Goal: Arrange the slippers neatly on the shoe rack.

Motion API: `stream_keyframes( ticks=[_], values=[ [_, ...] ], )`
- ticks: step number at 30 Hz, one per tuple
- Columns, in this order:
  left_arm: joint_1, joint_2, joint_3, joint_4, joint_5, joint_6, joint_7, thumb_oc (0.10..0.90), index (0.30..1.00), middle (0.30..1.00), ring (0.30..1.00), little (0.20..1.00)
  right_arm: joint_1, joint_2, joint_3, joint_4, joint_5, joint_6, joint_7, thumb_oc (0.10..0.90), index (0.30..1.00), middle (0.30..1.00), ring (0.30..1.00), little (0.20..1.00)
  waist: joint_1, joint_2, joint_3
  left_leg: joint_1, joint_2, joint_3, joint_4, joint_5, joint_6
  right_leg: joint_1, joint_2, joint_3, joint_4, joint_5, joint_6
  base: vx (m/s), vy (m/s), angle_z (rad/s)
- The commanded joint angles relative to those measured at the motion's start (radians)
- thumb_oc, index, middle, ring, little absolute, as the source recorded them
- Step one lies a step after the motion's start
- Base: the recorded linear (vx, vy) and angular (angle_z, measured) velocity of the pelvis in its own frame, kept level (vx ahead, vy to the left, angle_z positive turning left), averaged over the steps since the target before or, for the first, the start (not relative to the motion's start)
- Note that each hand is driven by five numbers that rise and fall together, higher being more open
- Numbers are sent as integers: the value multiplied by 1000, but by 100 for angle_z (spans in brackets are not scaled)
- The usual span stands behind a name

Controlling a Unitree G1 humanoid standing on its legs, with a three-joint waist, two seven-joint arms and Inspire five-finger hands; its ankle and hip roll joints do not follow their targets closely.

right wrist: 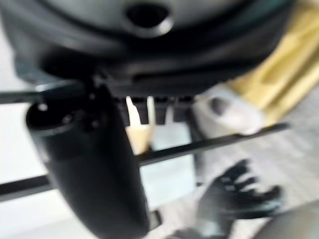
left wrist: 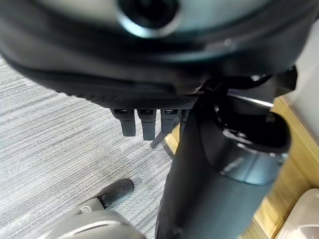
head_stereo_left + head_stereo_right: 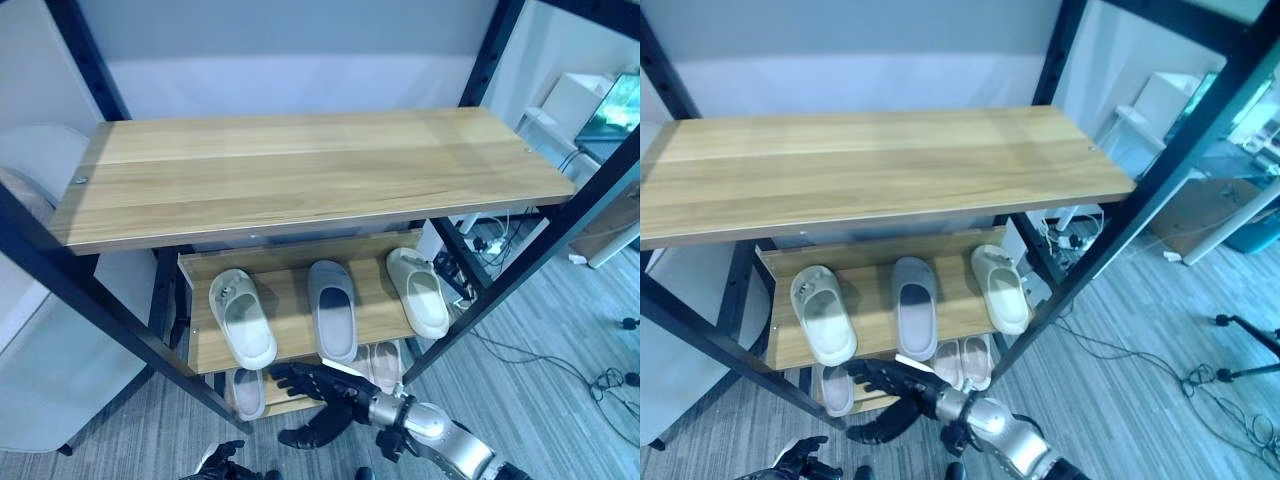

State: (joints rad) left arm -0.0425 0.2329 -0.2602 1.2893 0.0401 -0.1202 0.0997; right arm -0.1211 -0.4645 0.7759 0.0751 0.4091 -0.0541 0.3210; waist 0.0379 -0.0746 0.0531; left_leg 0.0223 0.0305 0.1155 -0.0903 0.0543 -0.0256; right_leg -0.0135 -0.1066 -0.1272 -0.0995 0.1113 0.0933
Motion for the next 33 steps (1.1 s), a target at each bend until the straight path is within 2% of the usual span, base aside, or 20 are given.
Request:
stream_keyframes(
  ticks=[1,4,6,10,11,12,14,15,20,23,33],
  values=[
    [-46,-24,-14,78,-3,8,3,800,900,900,900,900,-93,-22,-37,-189,72,-86,17,800,900,900,900,900,2,5,42,-20,18,-40,3,-37,-33,79,5,3,13,-131,49,-34,-26,9],
    [-41,-37,-13,71,-2,2,1,800,900,900,900,900,-72,-83,-126,-319,30,-128,-12,800,900,900,900,900,-15,5,29,-25,17,-42,3,-38,-37,78,5,-4,12,-131,51,9,-3,6],
    [-40,-43,-11,71,-7,2,0,800,900,900,900,900,-62,-95,-166,-335,-6,-141,-42,800,900,900,900,900,-19,7,27,-23,18,-43,3,-38,-37,80,5,-6,12,-131,51,36,3,2],
    [-29,-59,-7,70,-5,-3,25,800,900,900,900,900,13,-64,-334,-319,-128,-213,-196,800,900,900,900,900,-26,17,21,-16,17,-48,3,-40,-35,86,5,-11,12,-133,52,46,7,0],
    [-28,-58,-9,70,-5,-3,25,800,900,900,900,900,16,-63,-336,-320,-129,-214,-197,800,900,900,900,900,-25,16,21,-15,17,-48,3,-40,-35,86,5,-11,12,-133,52,75,20,0],
    [-11,-62,-8,70,11,2,35,800,900,900,900,900,1,-28,-422,-267,-273,-227,-325,800,900,900,900,900,-21,23,17,-14,16,-50,3,-42,-32,90,3,-12,12,-137,53,60,14,-5],
    [-3,-60,-6,70,16,1,39,800,900,900,900,900,-2,-22,-457,-259,-295,-238,-359,800,900,900,900,900,-20,24,16,-14,14,-51,3,-43,-32,91,3,-13,12,-137,53,70,18,-2],
    [9,-59,-1,70,26,1,41,800,900,900,900,900,-9,-26,-506,-235,-380,-235,-423,800,900,900,900,900,-16,26,13,-14,13,-51,3,-46,-31,91,3,-17,12,-138,55,81,19,4],
    [23,-49,-6,70,39,1,43,800,900,900,900,900,-37,-21,-566,-158,-405,-231,-493,800,900,900,900,900,-6,28,16,-22,11,-55,3,-47,-30,83,1,-23,12,-136,58,44,11,5],
    [27,-42,-4,64,41,-5,40,800,900,900,900,900,-66,-48,-601,-103,-466,-227,-533,800,900,900,900,900,2,29,21,-38,9,-60,3,-45,-32,67,0,-26,12,-135,60,24,15,9],
    [-8,-40,-27,50,34,-25,32,800,900,900,900,900,-162,-93,-580,-14,-520,-217,-562,800,900,900,900,900,16,34,53,-110,2,-69,3,-32,-37,-7,0,-22,12,-122,64,-7,8,2]
  ],
)
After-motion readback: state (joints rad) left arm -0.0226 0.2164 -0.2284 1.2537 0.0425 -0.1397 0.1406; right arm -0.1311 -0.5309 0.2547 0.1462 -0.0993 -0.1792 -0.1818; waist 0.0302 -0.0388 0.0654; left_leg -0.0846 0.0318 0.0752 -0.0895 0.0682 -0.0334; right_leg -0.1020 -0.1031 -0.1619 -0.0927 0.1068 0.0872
